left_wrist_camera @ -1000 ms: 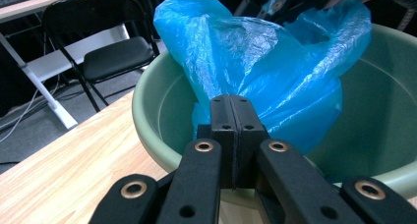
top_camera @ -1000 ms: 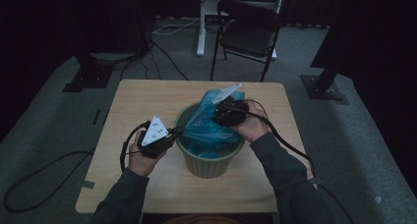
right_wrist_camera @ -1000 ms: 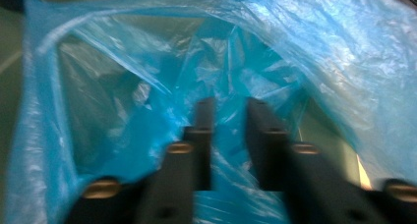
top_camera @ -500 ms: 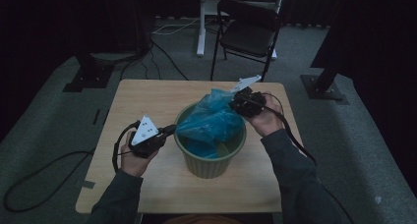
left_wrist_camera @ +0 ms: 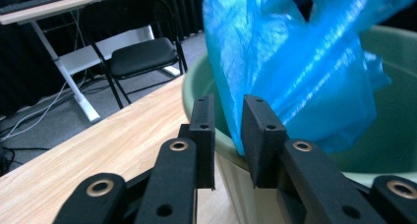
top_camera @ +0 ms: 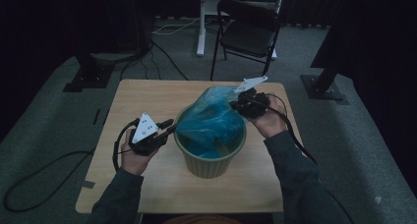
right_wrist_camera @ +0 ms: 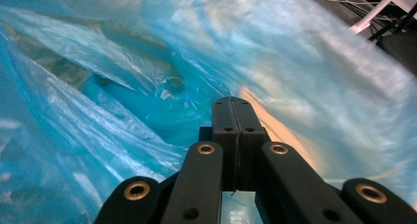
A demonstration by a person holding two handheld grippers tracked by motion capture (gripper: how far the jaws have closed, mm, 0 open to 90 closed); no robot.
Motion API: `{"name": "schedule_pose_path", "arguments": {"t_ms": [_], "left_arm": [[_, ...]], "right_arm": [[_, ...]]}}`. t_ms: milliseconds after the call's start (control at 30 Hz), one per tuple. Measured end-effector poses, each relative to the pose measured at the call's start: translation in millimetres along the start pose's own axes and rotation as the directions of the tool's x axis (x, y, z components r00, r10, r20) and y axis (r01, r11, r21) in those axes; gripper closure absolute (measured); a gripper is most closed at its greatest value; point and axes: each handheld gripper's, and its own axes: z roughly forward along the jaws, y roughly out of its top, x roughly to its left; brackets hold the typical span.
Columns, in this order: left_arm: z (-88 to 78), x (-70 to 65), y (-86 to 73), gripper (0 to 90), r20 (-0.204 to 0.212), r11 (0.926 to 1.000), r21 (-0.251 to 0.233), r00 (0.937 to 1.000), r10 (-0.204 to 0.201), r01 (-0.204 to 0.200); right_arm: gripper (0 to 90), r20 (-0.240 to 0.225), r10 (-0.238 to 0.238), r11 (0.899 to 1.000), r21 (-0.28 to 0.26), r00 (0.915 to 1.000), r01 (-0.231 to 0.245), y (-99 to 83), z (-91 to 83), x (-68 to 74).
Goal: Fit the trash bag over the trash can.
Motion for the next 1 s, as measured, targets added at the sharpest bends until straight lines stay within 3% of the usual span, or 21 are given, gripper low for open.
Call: {"name": "schedule_pose_path", "arguments": {"t_ms": [233,400,633,800,900,1000], "left_arm": [[-2.1,3.3,14.2,68.6,-0.018,0.9994,-0.033,0.9998,-0.008,0.008],[4.1,-0.7,24.2,63.6,-0.007,0.9992,-0.039,1.0,-0.001,0.001],[13.2,-7.9,51.5,59.8,0.011,0.9978,-0.066,0.9999,0.006,-0.005],[25.2,-8.8,62.0,56.7,0.025,0.9992,-0.037,0.9996,0.014,-0.013],[41.3,-11.9,68.5,54.2,0.034,0.9994,-0.001,0.9989,0.033,-0.033],[58.0,-12.1,71.4,52.2,0.004,0.9968,0.057,0.9985,0.055,-0.056]], "right_arm": [[90.0,-0.017,-0.007,1.0,-0.009,0.9998,0.007,1.1,-0.8,3.4],[90.0,-0.023,-0.015,1.0,-0.011,0.9996,0.015,2.4,0.2,5.8],[90.0,-0.028,-0.033,0.999,-0.007,0.9991,0.033,4.0,2.9,11.1],[90.0,-0.031,-0.038,0.999,-0.009,0.9988,0.037,4.3,3.7,12.2],[90.0,-0.036,-0.045,0.999,-0.005,0.9983,0.045,4.7,5.2,13.7],[90.0,-0.037,-0.051,0.999,-0.004,0.998,0.051,4.8,6.6,15.4]]}}
